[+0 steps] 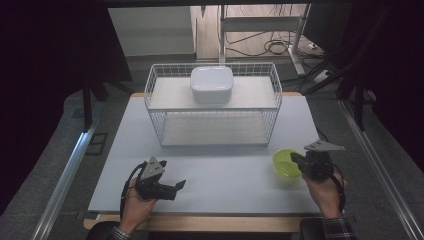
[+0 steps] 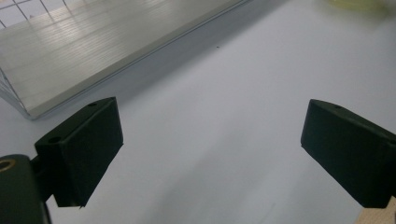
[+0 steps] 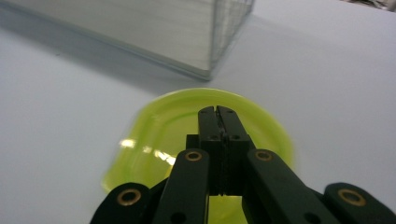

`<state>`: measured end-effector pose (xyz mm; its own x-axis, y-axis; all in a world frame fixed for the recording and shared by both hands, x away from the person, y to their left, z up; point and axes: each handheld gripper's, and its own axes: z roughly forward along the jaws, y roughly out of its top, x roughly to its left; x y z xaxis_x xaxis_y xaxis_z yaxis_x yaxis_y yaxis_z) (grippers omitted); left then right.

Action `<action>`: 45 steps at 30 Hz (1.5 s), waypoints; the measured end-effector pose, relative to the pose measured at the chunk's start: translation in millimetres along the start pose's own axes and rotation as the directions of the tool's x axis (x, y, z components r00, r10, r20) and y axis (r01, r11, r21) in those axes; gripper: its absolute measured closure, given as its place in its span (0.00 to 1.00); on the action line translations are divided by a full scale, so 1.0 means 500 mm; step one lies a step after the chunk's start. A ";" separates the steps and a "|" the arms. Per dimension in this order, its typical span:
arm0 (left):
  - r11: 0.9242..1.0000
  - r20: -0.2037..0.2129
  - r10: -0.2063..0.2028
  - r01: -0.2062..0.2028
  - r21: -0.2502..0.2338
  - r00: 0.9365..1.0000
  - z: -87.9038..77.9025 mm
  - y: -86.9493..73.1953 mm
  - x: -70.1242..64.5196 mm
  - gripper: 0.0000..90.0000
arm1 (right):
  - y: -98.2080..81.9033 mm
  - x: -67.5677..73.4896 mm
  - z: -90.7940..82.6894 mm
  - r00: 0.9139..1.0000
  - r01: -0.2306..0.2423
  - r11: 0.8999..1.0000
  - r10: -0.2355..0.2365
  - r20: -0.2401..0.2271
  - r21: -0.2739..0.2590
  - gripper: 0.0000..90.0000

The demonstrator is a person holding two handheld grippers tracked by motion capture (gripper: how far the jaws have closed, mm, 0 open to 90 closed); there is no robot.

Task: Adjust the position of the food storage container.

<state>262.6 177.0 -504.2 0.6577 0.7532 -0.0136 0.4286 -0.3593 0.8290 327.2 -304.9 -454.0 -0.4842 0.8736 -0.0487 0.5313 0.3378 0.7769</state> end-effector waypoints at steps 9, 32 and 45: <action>1.000 0.005 -0.008 0.007 0.007 1.000 0.004 -0.002 0.000 0.06 | -0.033 -0.066 -0.009 0.993 -0.080 0.997 0.079 0.083 0.013 1.00; 0.999 0.022 0.006 -0.007 0.036 1.000 0.015 -0.003 -0.004 0.06 | -0.035 -0.006 0.034 0.997 -0.077 0.992 0.078 -0.005 0.104 1.00; 0.999 0.025 0.016 -0.017 0.039 1.000 0.016 -0.002 -0.008 0.06 | -0.025 0.084 0.062 0.994 0.014 0.990 0.002 -0.112 0.143 0.99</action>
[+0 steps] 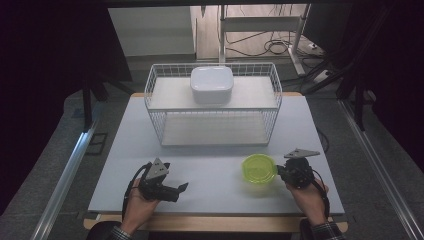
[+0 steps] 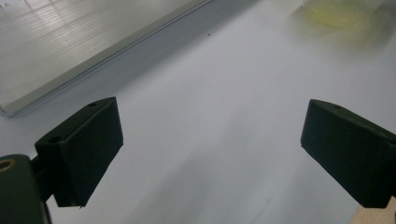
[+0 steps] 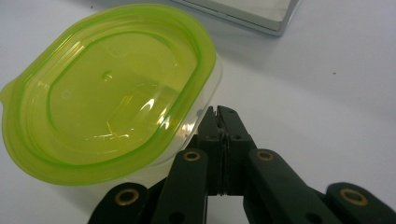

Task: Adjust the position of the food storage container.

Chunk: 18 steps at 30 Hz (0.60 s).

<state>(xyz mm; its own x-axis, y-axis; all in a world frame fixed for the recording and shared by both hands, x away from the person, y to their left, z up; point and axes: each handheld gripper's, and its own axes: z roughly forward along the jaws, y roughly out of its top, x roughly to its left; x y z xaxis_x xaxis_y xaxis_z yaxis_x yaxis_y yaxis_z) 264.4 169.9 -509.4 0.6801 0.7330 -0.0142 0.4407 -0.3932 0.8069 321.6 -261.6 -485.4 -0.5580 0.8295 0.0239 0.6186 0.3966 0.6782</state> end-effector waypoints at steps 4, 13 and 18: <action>1.000 0.001 -0.001 0.001 0.002 1.000 0.001 0.000 0.000 0.06 | -0.012 -0.014 0.006 1.000 -0.029 0.999 0.029 -0.011 0.024 0.99; 1.000 0.005 0.003 -0.003 0.009 1.000 0.004 0.000 -0.003 0.06 | -0.013 -0.005 0.025 0.995 -0.035 0.999 0.038 -0.088 0.034 0.99; 1.000 0.006 0.008 -0.008 0.015 1.000 0.005 0.000 -0.004 0.06 | -0.005 0.011 0.041 0.991 -0.021 0.999 0.025 -0.135 0.032 0.99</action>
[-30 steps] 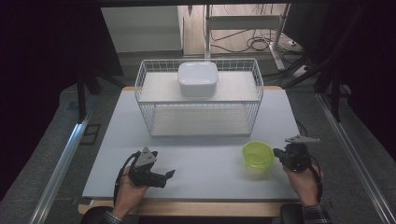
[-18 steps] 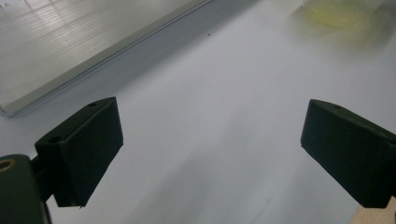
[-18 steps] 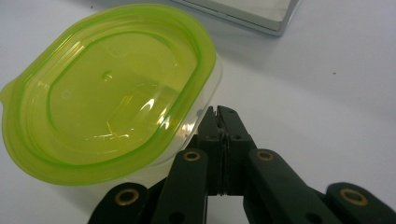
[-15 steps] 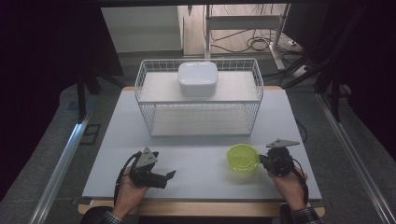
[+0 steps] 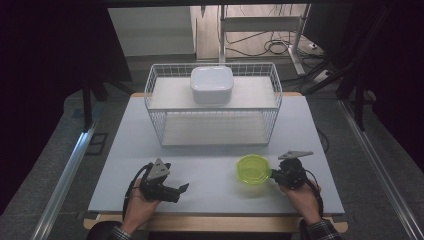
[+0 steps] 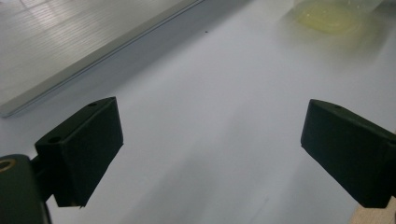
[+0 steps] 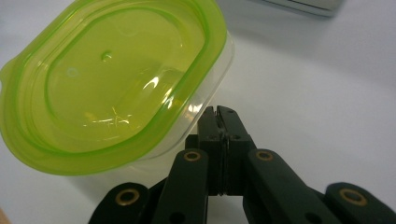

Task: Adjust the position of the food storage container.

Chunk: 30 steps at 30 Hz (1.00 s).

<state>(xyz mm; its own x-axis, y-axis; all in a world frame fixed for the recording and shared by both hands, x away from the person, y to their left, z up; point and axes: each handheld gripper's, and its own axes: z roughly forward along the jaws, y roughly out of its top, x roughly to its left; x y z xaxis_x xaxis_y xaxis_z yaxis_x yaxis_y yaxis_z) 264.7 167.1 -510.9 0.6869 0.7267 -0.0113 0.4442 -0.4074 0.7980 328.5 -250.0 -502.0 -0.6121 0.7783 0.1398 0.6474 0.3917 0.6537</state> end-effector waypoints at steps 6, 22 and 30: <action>1.000 -0.001 0.004 -0.004 0.005 1.000 0.002 0.000 -0.002 0.06 | 0.020 0.028 0.025 0.997 0.007 1.000 -0.008 -0.077 -0.011 0.99; 1.000 0.002 0.008 -0.009 0.013 1.000 0.004 0.000 -0.004 0.06 | 0.075 0.103 0.108 0.976 0.075 0.997 -0.073 -0.205 0.003 0.99; 1.000 0.003 0.014 -0.014 0.017 1.000 0.003 0.000 -0.005 0.06 | 0.099 0.130 0.140 0.966 0.084 0.996 -0.080 -0.247 0.006 0.99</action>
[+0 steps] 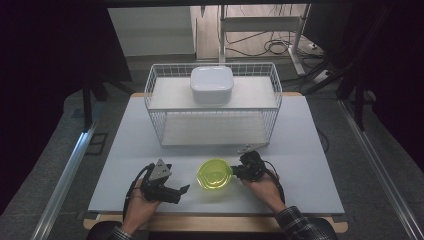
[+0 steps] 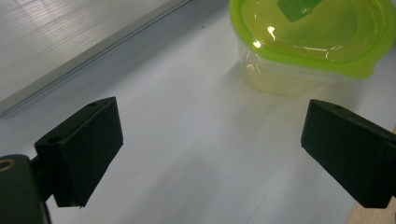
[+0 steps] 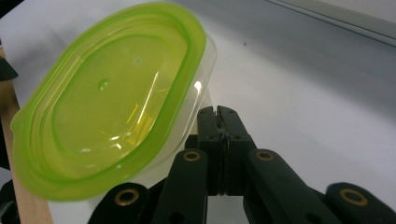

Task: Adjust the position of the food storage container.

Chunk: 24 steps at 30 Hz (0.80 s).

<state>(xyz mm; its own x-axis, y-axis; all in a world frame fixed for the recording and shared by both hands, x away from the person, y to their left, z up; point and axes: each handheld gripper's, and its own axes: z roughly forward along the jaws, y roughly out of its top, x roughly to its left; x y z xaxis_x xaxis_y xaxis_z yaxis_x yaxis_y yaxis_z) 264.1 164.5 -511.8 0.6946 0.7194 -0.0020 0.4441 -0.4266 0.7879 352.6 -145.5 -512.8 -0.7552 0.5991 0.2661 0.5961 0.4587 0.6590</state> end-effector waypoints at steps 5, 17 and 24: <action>1.000 0.001 0.002 -0.002 0.001 1.000 0.000 0.000 -0.001 0.06 | 0.009 0.006 0.019 1.000 0.004 1.000 -0.004 -0.018 0.006 0.99; 1.000 0.004 0.008 -0.008 0.006 1.000 0.001 0.000 -0.001 0.06 | 0.022 0.001 0.037 0.999 0.031 0.999 -0.031 0.013 0.006 0.98; 1.000 0.005 0.005 -0.005 0.006 1.000 0.000 -0.001 0.000 0.06 | 0.019 -0.012 0.009 0.993 0.071 0.997 -0.070 0.100 -0.006 0.89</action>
<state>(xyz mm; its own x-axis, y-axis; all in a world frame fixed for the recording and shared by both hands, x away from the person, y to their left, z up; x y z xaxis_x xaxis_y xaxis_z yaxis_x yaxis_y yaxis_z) 263.6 164.7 -512.0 0.6993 0.7148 -0.0011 0.4443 -0.4335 0.7840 363.7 -141.9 -511.2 -0.7643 0.6277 0.1477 0.5391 0.4962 0.6806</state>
